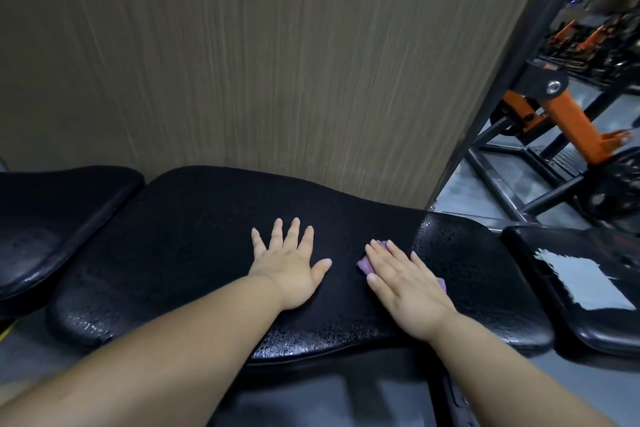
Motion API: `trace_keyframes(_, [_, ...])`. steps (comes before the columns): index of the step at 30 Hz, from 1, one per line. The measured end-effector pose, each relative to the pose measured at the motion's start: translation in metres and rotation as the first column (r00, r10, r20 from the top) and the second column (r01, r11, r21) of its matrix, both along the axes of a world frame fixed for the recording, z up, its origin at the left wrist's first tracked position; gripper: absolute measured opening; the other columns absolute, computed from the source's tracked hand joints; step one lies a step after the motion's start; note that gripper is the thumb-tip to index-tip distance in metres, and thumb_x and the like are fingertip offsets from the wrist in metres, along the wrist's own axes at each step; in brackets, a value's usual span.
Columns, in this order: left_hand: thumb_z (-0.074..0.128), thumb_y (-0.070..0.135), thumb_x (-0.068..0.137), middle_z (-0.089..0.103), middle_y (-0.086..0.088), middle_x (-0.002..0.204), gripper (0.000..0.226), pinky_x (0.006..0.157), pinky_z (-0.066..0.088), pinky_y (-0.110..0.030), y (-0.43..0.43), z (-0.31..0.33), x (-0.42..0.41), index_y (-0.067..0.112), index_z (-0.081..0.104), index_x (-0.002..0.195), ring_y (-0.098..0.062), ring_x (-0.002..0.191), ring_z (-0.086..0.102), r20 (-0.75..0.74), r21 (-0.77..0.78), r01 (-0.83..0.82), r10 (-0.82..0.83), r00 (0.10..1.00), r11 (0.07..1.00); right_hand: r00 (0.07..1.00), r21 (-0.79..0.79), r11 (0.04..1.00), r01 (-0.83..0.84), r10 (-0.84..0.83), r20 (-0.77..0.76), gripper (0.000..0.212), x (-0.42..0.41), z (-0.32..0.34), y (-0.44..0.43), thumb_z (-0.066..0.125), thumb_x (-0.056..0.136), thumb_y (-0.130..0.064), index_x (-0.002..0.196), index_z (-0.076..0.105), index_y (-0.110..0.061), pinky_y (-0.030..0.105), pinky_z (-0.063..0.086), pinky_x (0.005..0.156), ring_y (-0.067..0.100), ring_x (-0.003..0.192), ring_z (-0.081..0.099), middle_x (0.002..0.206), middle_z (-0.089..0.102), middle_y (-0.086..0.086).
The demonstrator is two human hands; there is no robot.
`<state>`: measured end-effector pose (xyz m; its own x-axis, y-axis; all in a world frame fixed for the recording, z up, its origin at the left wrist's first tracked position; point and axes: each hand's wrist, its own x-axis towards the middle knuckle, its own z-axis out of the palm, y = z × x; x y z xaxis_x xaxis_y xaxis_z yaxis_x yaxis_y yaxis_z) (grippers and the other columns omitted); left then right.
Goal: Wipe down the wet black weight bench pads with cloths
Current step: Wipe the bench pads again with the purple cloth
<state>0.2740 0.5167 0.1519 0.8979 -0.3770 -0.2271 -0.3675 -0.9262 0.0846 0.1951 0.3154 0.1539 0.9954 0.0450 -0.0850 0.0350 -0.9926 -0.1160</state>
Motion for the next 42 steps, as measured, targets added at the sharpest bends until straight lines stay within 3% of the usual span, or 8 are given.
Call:
trace_keyframes(4, [0.012, 0.066, 0.096, -0.018, -0.002, 0.162, 0.074, 0.113, -0.011, -0.065, -0.01, 0.0, 0.004, 0.026, -0.008, 0.155, -0.031, 0.146, -0.022, 0.005, 0.005, 0.027, -0.027, 1.0, 1.0, 0.997, 0.002, 0.997, 0.081, -0.081, -0.018, 0.056, 0.034, 0.001, -0.021, 0.017, 0.102, -0.047, 0.154, 0.004, -0.03, 0.031, -0.004, 0.118, 0.004, 0.146, -0.009, 0.159, -0.003, -0.018])
trace_keyframes(18, [0.009, 0.071, 0.093, -0.017, 0.005, 0.162, 0.074, 0.114, -0.011, -0.063, -0.018, -0.006, 0.017, 0.033, -0.009, 0.154, -0.027, 0.147, -0.022, 0.036, -0.009, 0.081, -0.081, 0.996, 0.997, 0.972, -0.019, 0.972, 0.233, -0.234, -0.015, 0.059, 0.123, -0.007, -0.074, 0.015, 0.1, -0.052, 0.154, 0.013, -0.027, 0.039, 0.006, 0.12, 0.01, 0.148, 0.003, 0.16, 0.011, -0.013])
trace_keyframes(23, [0.01, 0.07, 0.093, -0.016, 0.006, 0.162, 0.073, 0.115, -0.011, -0.061, -0.018, -0.005, 0.016, 0.034, -0.009, 0.154, -0.025, 0.147, -0.021, 0.034, -0.012, 0.076, -0.076, 0.997, 0.997, 0.974, -0.024, 0.974, 0.224, -0.224, -0.006, 0.06, 0.106, -0.004, -0.069, 0.015, 0.101, -0.051, 0.154, 0.011, -0.025, 0.038, 0.001, 0.12, 0.011, 0.148, -0.001, 0.161, 0.006, -0.011])
trace_keyframes(29, [0.01, 0.07, 0.093, -0.016, 0.007, 0.162, 0.072, 0.116, -0.01, -0.059, -0.017, -0.002, 0.015, 0.035, -0.008, 0.154, -0.024, 0.148, -0.02, 0.037, -0.029, 0.064, -0.063, 0.997, 0.998, 0.993, -0.013, 0.993, 0.115, -0.115, -0.031, 0.061, 0.028, 0.001, -0.066, 0.017, 0.1, -0.052, 0.154, 0.005, -0.026, 0.034, -0.003, 0.119, 0.007, 0.146, -0.009, 0.16, -0.002, -0.013])
trace_keyframes(32, [0.01, 0.07, 0.093, -0.016, 0.007, 0.162, 0.072, 0.116, -0.01, -0.059, -0.02, 0.0, 0.013, 0.035, -0.007, 0.154, -0.024, 0.148, -0.019, 0.028, -0.022, 0.051, -0.05, 0.998, 0.998, 0.997, -0.018, 0.997, 0.069, -0.069, -0.016, 0.094, -0.015, 0.002, -0.071, -0.014, 0.076, -0.079, 0.153, 0.002, -0.028, 0.029, -0.008, 0.116, -0.001, 0.141, -0.015, 0.151, -0.012, -0.023])
trace_keyframes(34, [0.011, 0.068, 0.094, -0.017, 0.006, 0.162, 0.072, 0.116, -0.009, -0.059, -0.023, 0.002, 0.012, 0.034, -0.009, 0.154, -0.026, 0.148, -0.02, -0.002, -0.006, 0.026, -0.026, 1.0, 1.0, 0.998, -0.041, 0.997, 0.058, -0.059, -0.024, 0.114, -0.038, -0.001, -0.076, -0.032, 0.057, -0.082, 0.153, -0.001, -0.029, 0.026, -0.011, 0.114, -0.002, 0.14, -0.018, 0.146, -0.017, -0.025])
trace_keyframes(37, [0.011, 0.065, 0.097, -0.02, 0.003, 0.161, 0.071, 0.114, -0.009, -0.063, -0.036, 0.006, 0.007, 0.03, -0.01, 0.154, -0.03, 0.147, -0.021, -0.05, 0.01, 0.001, 0.0, 0.999, 1.0, 0.998, -0.056, 0.998, 0.035, -0.037, -0.045, 0.112, -0.059, -0.003, -0.081, -0.035, 0.056, -0.08, 0.152, -0.006, -0.029, 0.024, -0.014, 0.112, -0.003, 0.137, -0.024, 0.147, -0.02, -0.023])
trace_keyframes(42, [0.012, 0.062, 0.098, -0.018, 0.002, 0.162, 0.07, 0.114, -0.011, -0.062, -0.074, 0.003, -0.028, 0.027, -0.009, 0.155, -0.034, 0.146, -0.022, -0.025, -0.026, 0.155, -0.155, 0.988, 0.988, 0.998, -0.061, 0.997, 0.038, -0.041, -0.045, 0.111, -0.065, -0.002, -0.081, -0.037, 0.055, -0.078, 0.152, -0.006, -0.032, 0.024, -0.014, 0.113, -0.004, 0.136, -0.024, 0.15, -0.018, -0.024])
